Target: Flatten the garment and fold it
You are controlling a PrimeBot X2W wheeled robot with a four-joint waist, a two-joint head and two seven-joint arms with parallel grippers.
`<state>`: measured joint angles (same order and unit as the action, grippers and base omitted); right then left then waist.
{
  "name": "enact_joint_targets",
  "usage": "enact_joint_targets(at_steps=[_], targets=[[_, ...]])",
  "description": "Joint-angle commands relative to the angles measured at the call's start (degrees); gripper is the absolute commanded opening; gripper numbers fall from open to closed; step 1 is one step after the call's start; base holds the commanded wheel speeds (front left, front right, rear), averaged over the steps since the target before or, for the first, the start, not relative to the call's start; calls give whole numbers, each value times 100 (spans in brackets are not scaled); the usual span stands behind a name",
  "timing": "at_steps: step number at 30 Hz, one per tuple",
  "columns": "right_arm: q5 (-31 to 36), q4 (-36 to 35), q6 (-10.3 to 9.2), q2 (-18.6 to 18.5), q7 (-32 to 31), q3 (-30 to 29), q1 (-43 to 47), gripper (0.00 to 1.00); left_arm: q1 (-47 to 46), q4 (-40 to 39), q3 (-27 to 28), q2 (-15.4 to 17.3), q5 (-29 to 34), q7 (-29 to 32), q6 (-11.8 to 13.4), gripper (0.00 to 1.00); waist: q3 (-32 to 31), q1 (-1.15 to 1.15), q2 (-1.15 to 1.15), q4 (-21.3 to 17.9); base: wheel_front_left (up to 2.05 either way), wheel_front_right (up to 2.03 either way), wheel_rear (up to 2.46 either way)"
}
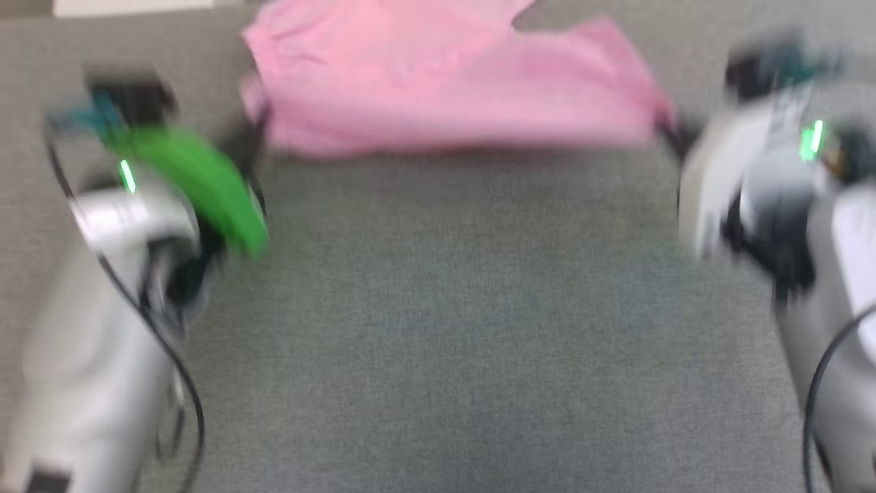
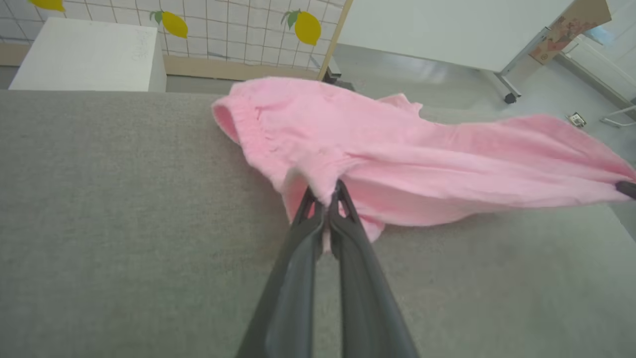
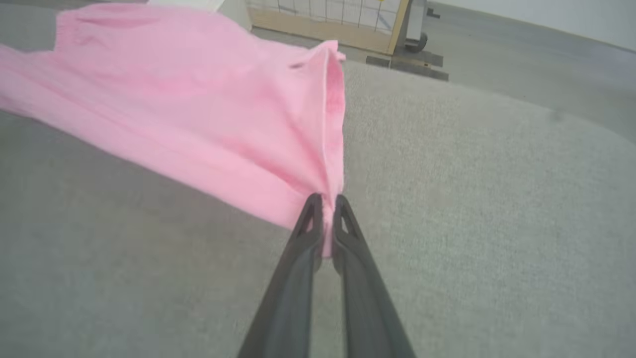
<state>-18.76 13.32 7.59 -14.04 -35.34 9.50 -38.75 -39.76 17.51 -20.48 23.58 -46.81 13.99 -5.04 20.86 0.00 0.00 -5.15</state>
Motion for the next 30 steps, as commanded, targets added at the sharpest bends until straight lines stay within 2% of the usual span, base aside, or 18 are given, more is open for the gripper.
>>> enact_joint_targets(at_steps=[1,5,9,14,21,25,30], targets=[[-106,-237,-10,-71,-148,-28,506,0,520,-254,-29,93,-126,89,94,0,-477,0,0,89,0,0,0],[-192,-940,-10,-37,-459,-464,1837,0,1865,-1117,-81,255,-378,311,379,0,-743,0,0,152,0,0,0],[-91,-1590,-10,335,-721,-998,3022,0,3043,-1901,-93,405,-598,463,711,0,-900,0,0,207,0,0,0],[62,-2298,-10,869,-1105,-1544,4242,0,4118,-2634,-256,559,-695,700,1091,0,-1024,0,0,334,0,0,0],[268,-3183,-10,1094,-2040,-2027,5552,0,5221,-3414,-413,751,-953,1087,1536,0,-1100,0,0,459,0,0,0],[157,-3792,-10,1112,-2149,-2138,5774,0,5415,-3831,-371,740,-936,946,1597,0,-1131,0,0,513,0,0,0],[331,-4182,-10,1114,-1886,-2008,5273,0,5017,-3993,-302,503,-827,528,1309,0,-1130,0,0,575,0,0,0]])
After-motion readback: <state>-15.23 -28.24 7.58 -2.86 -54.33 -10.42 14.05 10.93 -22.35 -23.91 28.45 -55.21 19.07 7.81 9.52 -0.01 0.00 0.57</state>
